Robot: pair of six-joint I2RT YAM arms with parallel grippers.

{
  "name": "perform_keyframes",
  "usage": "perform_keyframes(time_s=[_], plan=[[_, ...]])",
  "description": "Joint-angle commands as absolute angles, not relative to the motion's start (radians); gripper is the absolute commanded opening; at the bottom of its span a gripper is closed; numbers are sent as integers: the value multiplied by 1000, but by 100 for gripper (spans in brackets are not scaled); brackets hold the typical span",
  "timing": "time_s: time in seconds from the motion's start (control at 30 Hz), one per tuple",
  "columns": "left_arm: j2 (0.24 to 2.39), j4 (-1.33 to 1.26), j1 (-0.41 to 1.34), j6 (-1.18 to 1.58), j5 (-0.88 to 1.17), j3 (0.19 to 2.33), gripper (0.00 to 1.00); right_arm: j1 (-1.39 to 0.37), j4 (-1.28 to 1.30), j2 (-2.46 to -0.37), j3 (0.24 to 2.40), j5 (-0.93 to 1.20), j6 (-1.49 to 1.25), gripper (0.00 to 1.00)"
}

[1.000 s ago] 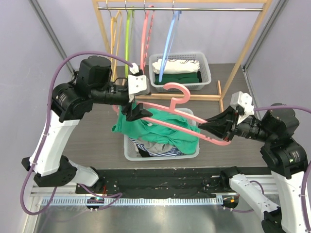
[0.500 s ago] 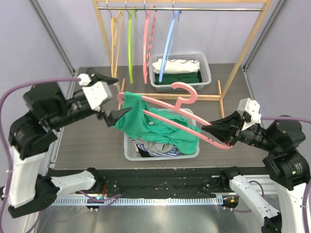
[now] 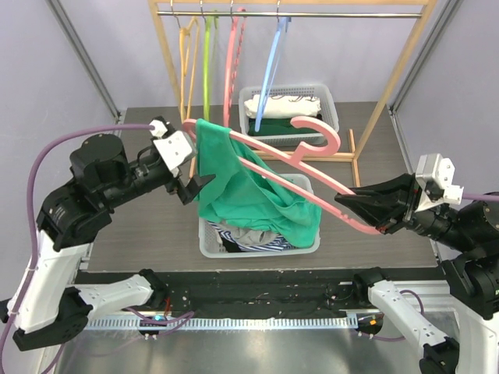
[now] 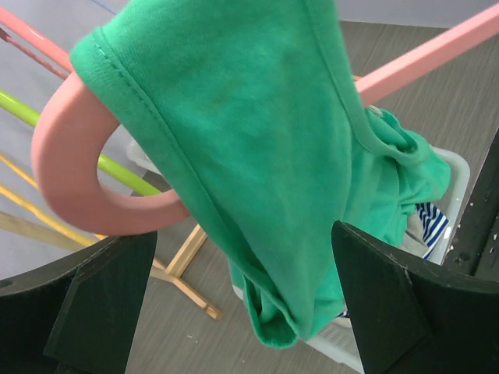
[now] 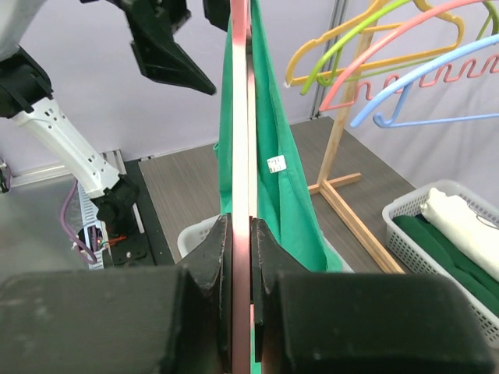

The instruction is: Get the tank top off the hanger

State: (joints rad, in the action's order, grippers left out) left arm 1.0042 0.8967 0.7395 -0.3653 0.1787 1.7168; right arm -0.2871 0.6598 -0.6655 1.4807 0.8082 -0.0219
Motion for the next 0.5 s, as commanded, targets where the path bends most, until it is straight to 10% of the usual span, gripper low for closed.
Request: perform_keyframes(time_s=[0.0, 0.47], plan=[[1045, 789, 736, -295, 161, 1794, 100, -287, 638, -663, 1505, 842, -49, 1], [1104, 775, 718, -184, 266, 1801, 92, -285, 635, -655, 1416, 810, -48, 1]])
